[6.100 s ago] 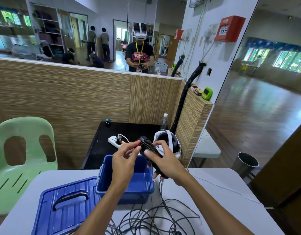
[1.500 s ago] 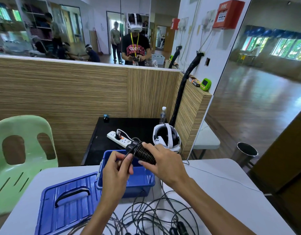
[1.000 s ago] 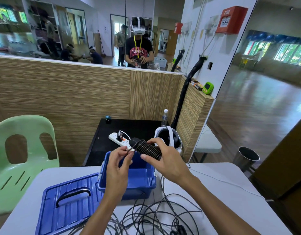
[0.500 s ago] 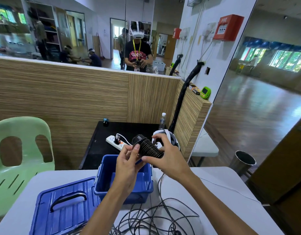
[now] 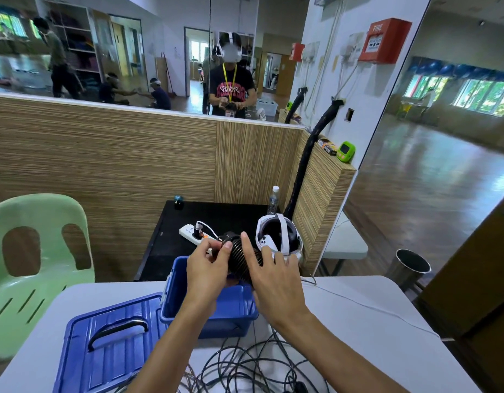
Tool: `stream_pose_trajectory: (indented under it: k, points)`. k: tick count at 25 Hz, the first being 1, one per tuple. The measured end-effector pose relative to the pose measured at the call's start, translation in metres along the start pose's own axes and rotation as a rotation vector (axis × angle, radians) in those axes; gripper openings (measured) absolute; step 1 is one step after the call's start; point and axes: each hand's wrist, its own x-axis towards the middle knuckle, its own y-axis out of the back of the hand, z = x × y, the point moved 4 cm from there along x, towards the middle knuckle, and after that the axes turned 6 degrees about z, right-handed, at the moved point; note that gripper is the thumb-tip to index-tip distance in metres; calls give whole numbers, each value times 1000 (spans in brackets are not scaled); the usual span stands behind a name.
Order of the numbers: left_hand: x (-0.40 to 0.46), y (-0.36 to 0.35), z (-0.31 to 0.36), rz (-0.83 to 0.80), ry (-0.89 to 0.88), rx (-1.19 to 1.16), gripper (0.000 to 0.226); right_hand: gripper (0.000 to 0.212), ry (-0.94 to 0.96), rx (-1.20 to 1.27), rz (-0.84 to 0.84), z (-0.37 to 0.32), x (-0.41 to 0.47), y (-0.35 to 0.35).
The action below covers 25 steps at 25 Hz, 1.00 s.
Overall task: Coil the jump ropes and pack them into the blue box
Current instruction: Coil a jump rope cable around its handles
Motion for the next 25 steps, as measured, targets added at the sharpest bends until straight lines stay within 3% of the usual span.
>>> stream_pose_trajectory:
  k: [4, 7, 10, 16, 25]
  points:
    - [-1, -1, 5, 144, -206, 480, 14, 117, -31, 78, -49, -2, -1, -2]
    - [-13, 0, 17, 310, -393, 442, 8, 112, -14, 160, -160, -4, -2, 2]
    - [-3, 4, 13, 216, -542, 329, 10, 101, 8, 222, -211, -1, -6, 1]
    - [-6, 6, 24, 96, -666, 354, 20, 95, -10, 245, -270, 5, -5, 2]
    - [1, 9, 13, -6, -974, 669, 20, 97, 15, 158, -205, 6, -5, -5]
